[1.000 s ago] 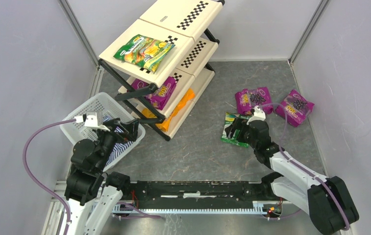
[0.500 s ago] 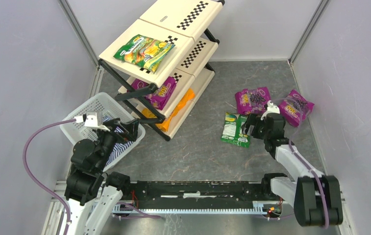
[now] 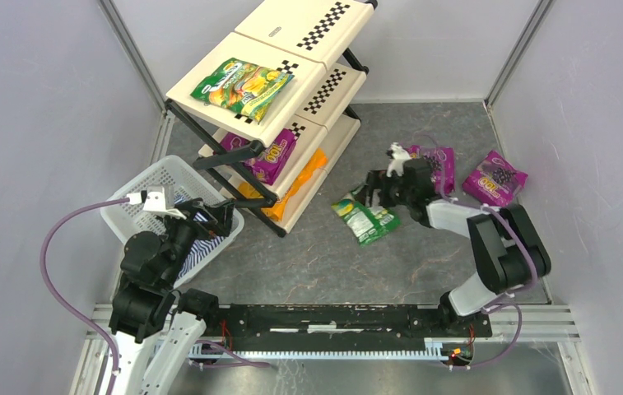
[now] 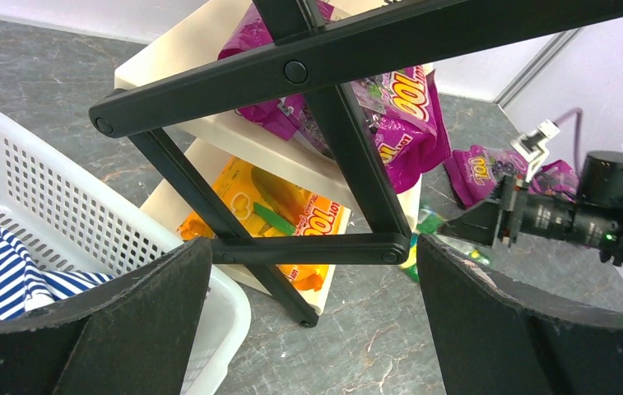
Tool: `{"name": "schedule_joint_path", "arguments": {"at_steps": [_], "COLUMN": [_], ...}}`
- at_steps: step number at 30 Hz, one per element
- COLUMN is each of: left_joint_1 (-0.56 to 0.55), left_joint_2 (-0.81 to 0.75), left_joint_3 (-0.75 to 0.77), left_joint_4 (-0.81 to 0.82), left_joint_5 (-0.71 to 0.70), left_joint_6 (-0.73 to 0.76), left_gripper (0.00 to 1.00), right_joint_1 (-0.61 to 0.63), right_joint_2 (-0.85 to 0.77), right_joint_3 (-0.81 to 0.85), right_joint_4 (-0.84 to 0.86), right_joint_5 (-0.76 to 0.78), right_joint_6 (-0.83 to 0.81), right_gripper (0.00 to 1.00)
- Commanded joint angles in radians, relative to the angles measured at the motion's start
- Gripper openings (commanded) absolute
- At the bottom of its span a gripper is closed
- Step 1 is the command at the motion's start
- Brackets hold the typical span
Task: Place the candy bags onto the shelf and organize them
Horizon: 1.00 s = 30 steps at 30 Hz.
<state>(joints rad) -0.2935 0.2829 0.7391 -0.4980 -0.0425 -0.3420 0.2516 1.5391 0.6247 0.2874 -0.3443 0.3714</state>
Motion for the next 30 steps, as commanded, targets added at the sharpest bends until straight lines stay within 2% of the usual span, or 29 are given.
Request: {"name": "schedule_joint_path", "arguments": {"at_steps": [1,7,10,13,17,19,24,30], "left_joint_1": [0.005,0.005,0.005,0.005,0.005,0.006,0.005,0.005], "left_joint_2": [0.010,0.006,0.007,0.005,0.004,0.005,0.002,-0.004], "left_joint_3": [0.000,0.001,0.002,0.002,0.000,0.001,0.000,0.000], "left_joint_4": [0.033,0.032,0.034,0.034,0.036,0.038,0.038,0.035], "left_joint_5": [0.005,0.000,0.004,0.008,0.014,0.017,0.013,0.005], "left_joint_6": [0.058,0.058,0.058,0.058,0.058,0.058,0.058,0.058], "left_gripper": [1.00,1.00,1.00,1.00,1.00,1.00,1.00,1.00], "right_joint_1": [0.106,0.096,0.021,-0.087,-0.112,-0.111,-0.098,-0.008], "right_joint_2": [0.073,-0.022,-0.111,-0.195,-0.263,-0.256,-0.186,-0.058], "right_joint_3": [0.138,0.122,0.020,-0.140,-0.274,-0.314,-0.415,-0.384], "right_joint_4": [0.050,-0.111,-0.132,-0.061,0.020,0.125,0.421,0.490], "right_joint_5": [-0.062,0.057,-0.012,-0.179,-0.260,-0.306,-0.306,-0.221], "right_joint_6": [-0.014,-0.106,-0.083,0.023,0.128,0.219,0.481,0.592], "right_gripper": [0.96,0.96,0.97,0.97,0.98,0.98,0.98,0.94]}}
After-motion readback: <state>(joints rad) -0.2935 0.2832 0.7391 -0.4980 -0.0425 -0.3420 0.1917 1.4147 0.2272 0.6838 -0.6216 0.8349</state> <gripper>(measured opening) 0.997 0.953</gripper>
